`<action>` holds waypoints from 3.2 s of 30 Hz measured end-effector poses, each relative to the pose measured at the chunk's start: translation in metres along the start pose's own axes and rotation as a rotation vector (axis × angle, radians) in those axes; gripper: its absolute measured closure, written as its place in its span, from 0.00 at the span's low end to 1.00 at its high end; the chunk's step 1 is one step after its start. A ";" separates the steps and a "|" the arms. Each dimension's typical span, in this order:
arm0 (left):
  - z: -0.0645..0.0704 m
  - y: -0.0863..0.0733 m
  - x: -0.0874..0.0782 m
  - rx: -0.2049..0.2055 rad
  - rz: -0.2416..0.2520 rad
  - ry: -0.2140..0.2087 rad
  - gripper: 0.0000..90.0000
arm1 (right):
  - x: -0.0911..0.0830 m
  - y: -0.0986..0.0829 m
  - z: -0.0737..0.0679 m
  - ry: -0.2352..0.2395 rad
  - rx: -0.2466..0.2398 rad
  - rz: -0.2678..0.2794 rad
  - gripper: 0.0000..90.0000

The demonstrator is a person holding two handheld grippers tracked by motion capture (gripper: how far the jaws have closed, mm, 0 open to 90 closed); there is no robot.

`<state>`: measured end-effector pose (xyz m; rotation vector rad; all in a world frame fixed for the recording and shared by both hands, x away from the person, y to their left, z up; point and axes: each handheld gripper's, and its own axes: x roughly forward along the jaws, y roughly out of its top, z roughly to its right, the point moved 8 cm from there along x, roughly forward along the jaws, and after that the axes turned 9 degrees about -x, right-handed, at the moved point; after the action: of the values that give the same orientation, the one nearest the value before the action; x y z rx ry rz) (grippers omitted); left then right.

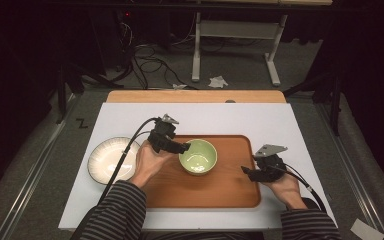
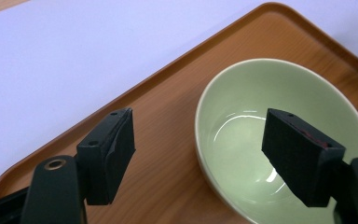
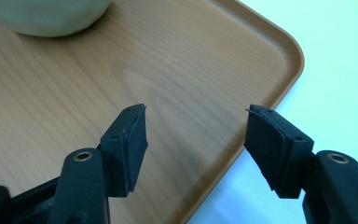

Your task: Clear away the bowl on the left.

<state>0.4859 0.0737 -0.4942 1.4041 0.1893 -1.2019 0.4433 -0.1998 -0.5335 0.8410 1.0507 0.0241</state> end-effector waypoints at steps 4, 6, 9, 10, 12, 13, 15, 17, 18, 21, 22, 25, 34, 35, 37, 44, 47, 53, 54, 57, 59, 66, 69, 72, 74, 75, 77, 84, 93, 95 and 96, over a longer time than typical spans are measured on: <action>0.002 0.000 -0.006 0.008 0.005 0.000 0.29 | 0.001 0.000 0.000 -0.006 -0.004 0.000 0.45; 0.001 -0.002 -0.011 0.016 0.010 0.016 0.29 | 0.001 0.001 -0.001 -0.006 -0.005 0.004 0.45; 0.000 -0.005 -0.014 0.032 0.006 0.044 0.28 | 0.001 0.001 -0.001 -0.005 -0.005 0.005 0.45; -0.001 -0.006 -0.017 0.034 0.016 0.056 0.29 | 0.001 0.001 -0.001 -0.004 -0.003 0.006 0.45; -0.003 -0.007 -0.023 0.015 0.031 0.041 0.29 | 0.002 0.002 -0.001 -0.006 -0.006 0.015 0.45; -0.007 -0.007 -0.028 0.002 0.045 0.049 0.29 | 0.002 0.004 0.000 -0.004 -0.001 0.016 0.45; -0.011 -0.008 -0.034 -0.012 0.060 0.054 0.29 | 0.003 0.004 0.001 -0.004 -0.001 0.018 0.45; -0.014 -0.009 -0.041 -0.016 0.074 0.060 0.29 | 0.002 0.003 0.001 -0.005 0.000 0.011 0.45; -0.016 -0.010 -0.046 -0.026 0.086 0.057 0.30 | 0.002 0.003 0.001 -0.005 0.001 0.010 0.45; -0.020 -0.013 -0.052 -0.038 0.106 0.074 0.29 | 0.002 0.002 0.001 -0.002 -0.001 0.008 0.45; -0.022 -0.015 -0.056 -0.066 0.132 0.073 0.29 | 0.001 0.005 -0.001 -0.001 -0.020 0.022 0.46; -0.024 -0.015 -0.061 -0.079 0.153 0.081 0.29 | 0.000 0.005 -0.003 0.005 -0.033 0.021 0.47; -0.038 -0.026 -0.084 -0.109 0.195 0.104 0.30 | -0.005 0.008 0.002 -0.036 -0.019 0.039 0.49; -0.043 -0.030 -0.088 -0.130 0.189 0.108 0.31 | -0.007 0.009 0.003 -0.043 -0.016 0.053 0.48; -0.045 -0.032 -0.090 -0.138 0.191 0.106 0.31 | -0.007 0.008 0.003 -0.042 -0.014 0.050 0.48; -0.054 -0.047 -0.103 -0.176 0.199 0.103 0.32 | -0.005 0.007 0.003 -0.037 -0.009 0.040 0.48; -0.060 -0.053 -0.106 -0.203 0.195 0.102 0.32 | -0.003 0.006 -0.001 -0.019 -0.017 0.030 0.48; -0.066 -0.061 -0.110 -0.221 0.194 0.108 0.32 | -0.003 0.006 -0.001 -0.018 -0.009 0.029 0.47; -0.066 -0.064 -0.109 -0.218 0.186 0.113 0.32 | -0.005 0.007 0.000 -0.023 -0.010 0.036 0.47; -0.064 -0.067 -0.107 -0.214 0.172 0.109 0.32 | -0.007 0.008 0.001 -0.037 -0.002 0.051 0.47; -0.062 -0.069 -0.104 -0.214 0.164 0.112 0.32 | -0.009 0.007 0.001 -0.041 0.003 0.055 0.47; -0.049 -0.077 -0.094 -0.176 0.108 0.099 0.32 | -0.008 0.007 0.002 -0.041 0.007 0.055 0.47; -0.044 -0.080 -0.091 -0.140 0.081 0.101 0.31 | -0.008 0.007 0.002 -0.040 0.011 0.053 0.47; -0.041 -0.080 -0.090 -0.124 0.075 0.099 0.30 | -0.006 0.006 0.002 -0.035 0.011 0.042 0.47; -0.039 -0.081 -0.088 -0.116 0.065 0.101 0.31 | -0.006 0.006 0.003 -0.031 0.016 0.037 0.47; -0.038 -0.082 -0.087 -0.108 0.058 0.098 0.31 | -0.006 0.007 0.003 -0.030 0.018 0.040 0.47; -0.035 -0.082 -0.086 -0.103 0.057 0.097 0.31 | -0.006 0.006 0.004 -0.032 0.018 0.036 0.47; -0.023 -0.081 -0.076 -0.080 0.025 0.085 0.30 | -0.006 0.005 0.003 -0.026 0.011 0.032 0.47; -0.014 -0.087 -0.065 -0.038 -0.028 0.070 0.30 | -0.003 0.004 0.001 -0.013 0.009 0.017 0.47; -0.010 -0.088 -0.062 -0.026 -0.032 0.061 0.30 | -0.003 0.003 0.001 -0.012 0.010 0.011 0.47; -0.008 -0.088 -0.059 -0.024 -0.038 0.050 0.31 | -0.003 0.003 0.001 -0.013 0.009 0.012 0.47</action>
<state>0.4006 0.1348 -0.5097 1.4159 0.2661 -1.1924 0.4433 -0.1992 -0.5291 0.8548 1.0343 0.0243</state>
